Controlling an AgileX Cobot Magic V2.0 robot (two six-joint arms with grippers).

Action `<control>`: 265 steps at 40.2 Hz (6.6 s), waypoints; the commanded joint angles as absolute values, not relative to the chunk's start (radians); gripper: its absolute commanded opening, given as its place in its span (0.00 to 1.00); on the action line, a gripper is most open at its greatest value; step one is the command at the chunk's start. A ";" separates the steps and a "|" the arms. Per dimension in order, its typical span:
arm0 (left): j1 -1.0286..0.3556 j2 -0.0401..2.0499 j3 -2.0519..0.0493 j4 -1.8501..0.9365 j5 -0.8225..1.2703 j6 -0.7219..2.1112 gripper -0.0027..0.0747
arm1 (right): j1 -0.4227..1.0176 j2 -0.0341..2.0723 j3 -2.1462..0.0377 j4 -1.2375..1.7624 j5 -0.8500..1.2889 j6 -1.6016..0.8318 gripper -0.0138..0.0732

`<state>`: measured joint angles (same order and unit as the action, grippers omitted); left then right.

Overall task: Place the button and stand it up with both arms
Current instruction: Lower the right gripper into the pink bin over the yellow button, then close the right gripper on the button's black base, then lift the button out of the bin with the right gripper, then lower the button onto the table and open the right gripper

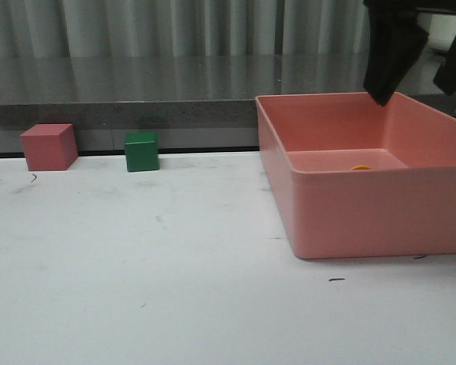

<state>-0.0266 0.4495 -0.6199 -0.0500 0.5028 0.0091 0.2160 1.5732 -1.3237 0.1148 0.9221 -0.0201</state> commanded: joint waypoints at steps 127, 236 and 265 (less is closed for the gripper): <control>-0.033 0.462 -0.647 -0.059 0.429 0.009 0.76 | 0.410 1.833 -1.833 0.102 1.268 0.401 0.37; -0.033 0.462 -0.647 -0.059 0.429 0.009 0.76 | 0.753 2.392 -2.331 0.049 1.194 0.756 0.68; -0.033 0.462 -0.647 -0.059 0.429 0.009 0.76 | 0.748 2.137 -2.446 0.068 1.343 0.416 0.68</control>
<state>-0.0266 0.4495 -0.6199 -0.0500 0.5028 0.0091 0.7551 2.2577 -2.4149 0.0574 1.2478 0.4911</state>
